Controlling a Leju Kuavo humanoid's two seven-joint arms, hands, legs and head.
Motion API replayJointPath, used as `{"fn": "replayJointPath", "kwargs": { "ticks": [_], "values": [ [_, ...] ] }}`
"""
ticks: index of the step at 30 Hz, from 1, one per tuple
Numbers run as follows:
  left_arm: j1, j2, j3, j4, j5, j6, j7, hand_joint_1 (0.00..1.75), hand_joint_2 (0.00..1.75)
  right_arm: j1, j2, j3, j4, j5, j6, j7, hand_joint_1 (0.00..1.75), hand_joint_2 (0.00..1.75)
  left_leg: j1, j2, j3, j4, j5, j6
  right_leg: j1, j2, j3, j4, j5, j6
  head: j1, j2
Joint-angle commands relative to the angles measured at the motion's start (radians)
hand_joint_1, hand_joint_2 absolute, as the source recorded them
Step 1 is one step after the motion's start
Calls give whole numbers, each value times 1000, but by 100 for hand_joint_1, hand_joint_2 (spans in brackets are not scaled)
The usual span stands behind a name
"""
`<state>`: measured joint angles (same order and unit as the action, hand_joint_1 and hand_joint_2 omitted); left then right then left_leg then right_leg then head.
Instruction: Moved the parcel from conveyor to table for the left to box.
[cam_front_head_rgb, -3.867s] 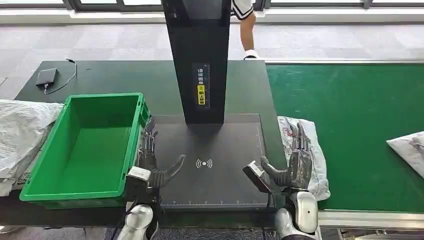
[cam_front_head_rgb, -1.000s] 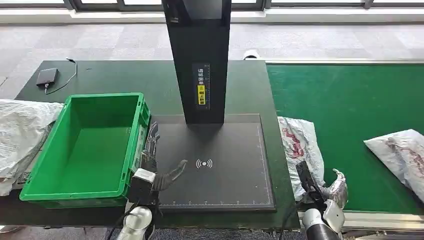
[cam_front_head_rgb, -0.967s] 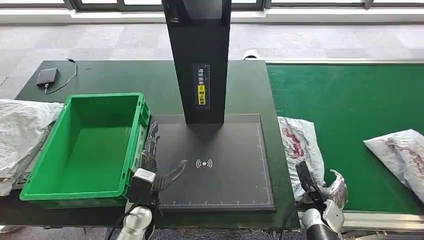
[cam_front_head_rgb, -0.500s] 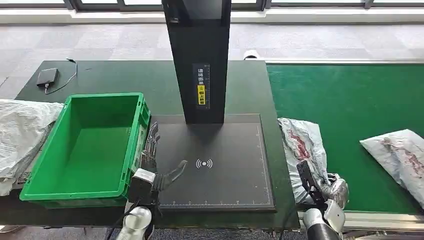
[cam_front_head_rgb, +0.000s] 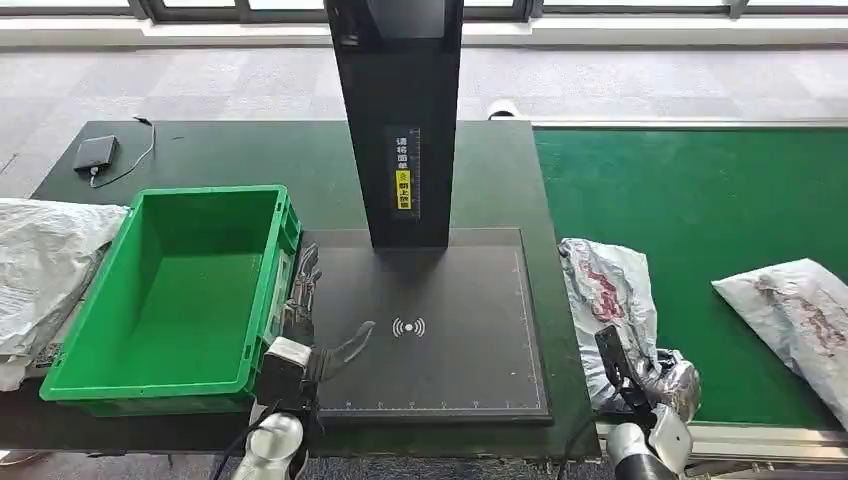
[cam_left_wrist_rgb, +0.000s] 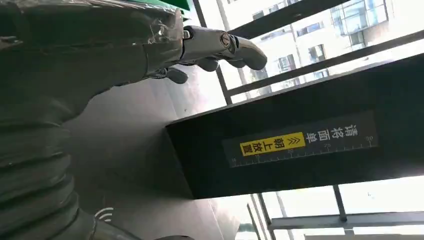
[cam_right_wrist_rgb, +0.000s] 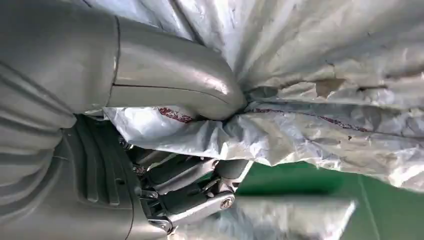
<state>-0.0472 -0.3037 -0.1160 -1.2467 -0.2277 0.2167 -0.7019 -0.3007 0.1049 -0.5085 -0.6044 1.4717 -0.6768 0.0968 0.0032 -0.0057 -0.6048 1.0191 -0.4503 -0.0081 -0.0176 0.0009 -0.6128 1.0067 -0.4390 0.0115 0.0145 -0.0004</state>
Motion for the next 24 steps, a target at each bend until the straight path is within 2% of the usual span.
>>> {"fn": "replayJointPath", "kwargs": {
  "ticks": [1, 2, 3, 4, 6, 8, 14, 24],
  "values": [
    [-10, -28, 35, 23, 3, 10, 4, 0, 175, 123, 176, -22, -581, -107, -21, -296, 175, 175, 0, 3, 0, 0, -1, -1, 0, 2, -1, 1, -1, -1, 0, 0],
    [-10, -28, 35, 23, 3, 10, 4, 0, 175, 123, 176, -22, -581, -107, -21, -296, 175, 175, 0, 3, 2, 0, -2, -1, 0, 2, 1, 1, -1, -1, 0, 0],
    [-16, -26, 29, 31, 6, 12, 4, 0, 175, 136, 234, -62, -701, -152, -21, -426, 175, 175, 0, 2, 2, 0, -1, -1, 0, 2, 1, 0, -1, -1, 0, 0],
    [-19, -26, 28, 33, 7, 14, 4, 0, 175, 140, 244, -68, -721, -169, -21, -456, 175, 175, 0, 1, 1, 0, -1, -1, 1, 1, 0, 0, -1, -1, 0, 0],
    [-31, -22, 16, 47, 13, 16, 4, 0, 175, 184, 244, 3, -869, -303, -21, -555, 175, 175, -1, 1, 1, 0, -1, -1, 0, 1, -1, 2, -2, -1, 0, 0],
    [-39, -19, 9, 55, 18, 20, 4, 0, 175, 227, 244, 84, -971, -341, -21, -547, 175, 175, 0, -1, 0, 0, -1, -1, 0, -2, -1, 2, -2, -1, 0, 0],
    [-46, -13, -2, 63, 30, 26, 4, 0, 175, 283, 244, 212, -1067, -367, -21, -542, 175, 175, 0, 1, 1, 0, -1, 0, 0, 1, 0, 0, -2, -1, 0, 0],
    [-48, -12, -7, 66, 34, 26, 4, 0, 175, 300, 244, 248, -1083, -356, -21, -554, 175, 175, 1, 0, 4, -2, -1, -1, 1, 0, 3, -1, -2, -2, 0, 0]
  ]
}}
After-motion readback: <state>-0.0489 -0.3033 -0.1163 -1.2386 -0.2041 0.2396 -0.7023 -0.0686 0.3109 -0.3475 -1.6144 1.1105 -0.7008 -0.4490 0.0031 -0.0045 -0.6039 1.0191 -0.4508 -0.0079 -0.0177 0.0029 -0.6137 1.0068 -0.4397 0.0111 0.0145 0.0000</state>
